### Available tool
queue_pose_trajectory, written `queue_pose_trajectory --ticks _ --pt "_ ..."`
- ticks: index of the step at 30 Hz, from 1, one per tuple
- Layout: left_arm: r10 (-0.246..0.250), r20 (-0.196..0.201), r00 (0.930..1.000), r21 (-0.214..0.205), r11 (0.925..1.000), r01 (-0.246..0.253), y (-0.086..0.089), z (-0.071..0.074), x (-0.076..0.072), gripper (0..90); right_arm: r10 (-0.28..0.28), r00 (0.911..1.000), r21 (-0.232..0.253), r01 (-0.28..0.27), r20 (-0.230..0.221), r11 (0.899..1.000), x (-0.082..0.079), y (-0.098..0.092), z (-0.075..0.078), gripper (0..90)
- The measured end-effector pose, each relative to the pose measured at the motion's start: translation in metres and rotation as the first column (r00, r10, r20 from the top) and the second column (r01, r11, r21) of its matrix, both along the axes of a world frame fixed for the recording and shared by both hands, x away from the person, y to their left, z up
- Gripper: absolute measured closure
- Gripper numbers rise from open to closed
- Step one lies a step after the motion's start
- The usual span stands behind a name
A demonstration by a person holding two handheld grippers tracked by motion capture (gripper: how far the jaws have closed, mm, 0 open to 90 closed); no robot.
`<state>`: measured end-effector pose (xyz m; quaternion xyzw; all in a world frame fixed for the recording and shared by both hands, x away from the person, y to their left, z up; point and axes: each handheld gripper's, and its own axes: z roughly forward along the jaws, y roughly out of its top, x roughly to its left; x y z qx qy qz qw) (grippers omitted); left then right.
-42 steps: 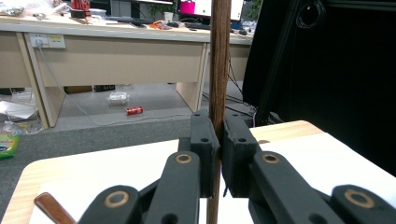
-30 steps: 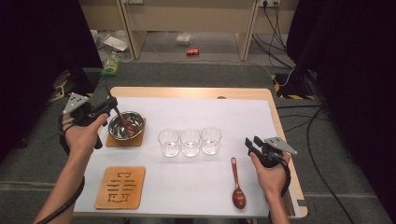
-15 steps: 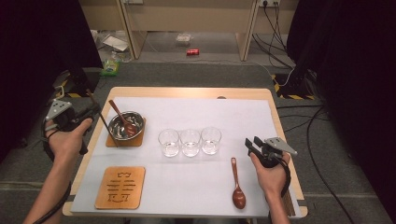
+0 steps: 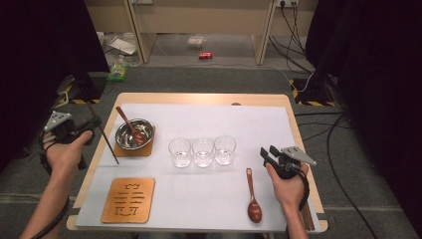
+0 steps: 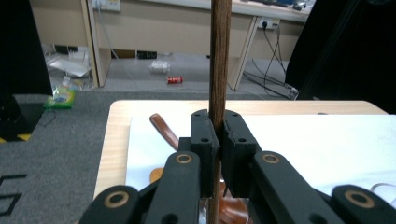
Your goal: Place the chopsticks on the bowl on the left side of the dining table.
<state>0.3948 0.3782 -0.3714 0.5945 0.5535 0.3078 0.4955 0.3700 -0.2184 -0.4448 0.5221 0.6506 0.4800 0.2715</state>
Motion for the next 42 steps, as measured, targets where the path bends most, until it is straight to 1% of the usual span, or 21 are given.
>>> queue_pose_trajectory --ticks 2,4,6,11,12,15,18,20,25,27,29,30,31,34,35,37,39,40,42 --pt "0.003 -0.025 0.9997 -0.003 1.0000 -0.003 0.001 -0.004 0.005 83.8 0.000 1.0000 -0.001 0.000 -0.001 1.000 0.000 0.000 0.000 59.6" --pt "0.008 -0.032 0.9995 -0.010 0.9999 -0.008 0.001 -0.006 0.011 83.9 0.003 1.0000 -0.003 -0.003 0.000 1.000 0.001 0.000 -0.001 59.5" --pt "0.014 -0.047 0.9988 -0.009 0.9999 -0.014 0.000 -0.006 0.018 83.8 0.001 1.0000 -0.002 -0.001 -0.007 1.000 0.000 0.000 -0.001 59.5" --pt "0.028 -0.076 0.9967 -0.014 0.9995 -0.029 -0.003 -0.011 0.038 83.8 0.002 1.0000 -0.004 -0.002 -0.004 1.000 0.001 0.000 -0.003 59.4" --pt "0.031 -0.082 0.9962 -0.016 0.9993 -0.032 -0.005 -0.013 0.043 83.7 0.000 0.9999 0.002 0.000 -0.012 1.000 0.001 0.000 -0.003 59.4" --pt "0.025 -0.096 0.9950 -0.009 0.9996 -0.026 -0.009 -0.019 0.058 83.7 0.000 0.9999 0.000 0.000 -0.011 1.000 0.001 0.000 -0.003 59.3" --pt "0.037 -0.122 0.9919 -0.004 0.9993 -0.037 -0.012 -0.025 0.071 83.7 0.001 0.9999 -0.003 -0.001 -0.012 1.000 0.001 -0.002 -0.004 59.3" --pt "0.041 -0.139 0.9894 0.001 0.9992 -0.041 -0.014 -0.027 0.078 83.8 -0.001 0.9999 0.002 0.002 -0.011 1.000 0.001 -0.002 -0.004 59.3" --pt "0.044 -0.175 0.9837 0.032 0.9987 -0.039 -0.022 -0.031 0.091 83.7 -0.005 0.9999 0.003 0.005 -0.016 1.000 0.002 -0.004 -0.005 59.3" --pt "0.048 -0.204 0.9778 0.048 0.9981 -0.039 -0.024 -0.034 0.096 83.7 -0.002 0.9998 0.001 0.002 -0.019 1.000 0.003 -0.004 -0.007 59.3" --pt "0.048 -0.229 0.9723 0.080 0.9963 -0.030 -0.027 -0.038 0.102 83.6 -0.001 0.9998 0.003 0.001 -0.022 1.000 0.003 -0.002 -0.008 59.4" --pt "0.053 -0.242 0.9688 0.089 0.9955 -0.032 -0.028 -0.040 0.104 83.6 0.002 0.9997 0.002 -0.002 -0.023 1.000 0.003 -0.002 -0.009 59.4" --pt "0.056 -0.254 0.9656 0.088 0.9955 -0.035 -0.028 -0.043 0.106 83.6 0.004 0.9997 -0.002 -0.004 -0.025 1.000 0.003 -0.002 -0.009 59.4" --pt "0.063 -0.299 0.9523 0.083 0.9958 -0.040 -0.031 -0.054 0.107 83.6 0.006 0.9996 -0.001 -0.007 -0.029 1.000 0.003 -0.001 -0.010 59.4" --pt "0.073 -0.314 0.9465 0.085 0.9952 -0.049 -0.031 -0.058 0.107 83.6 0.006 0.9996 0.001 -0.006 -0.029 1.000 0.003 -0.001 -0.010 59.4" --pt "0.090 -0.336 0.9375 0.091 0.9939 -0.063 -0.029 -0.062 0.105 83.7 0.006 0.9996 0.000 -0.006 -0.029 1.000 0.003 -0.002 -0.011 59.4" --pt "0.112 -0.349 0.9304 0.081 0.9927 -0.089 -0.026 -0.065 0.103 83.7 0.006 0.9995 0.001 -0.006 -0.031 1.000 0.003 -0.001 -0.011 59.4" --pt "0.121 -0.356 0.9265 0.083 0.9918 -0.097 -0.025 -0.065 0.102 83.7 0.007 0.9995 0.001 -0.007 -0.032 1.000 0.003 -0.001 -0.011 59.4" --pt "0.130 -0.367 0.9210 0.084 0.9908 -0.106 -0.024 -0.067 0.099 83.8 0.007 0.9994 0.003 -0.007 -0.033 1.000 0.003 0.000 -0.011 59.4"
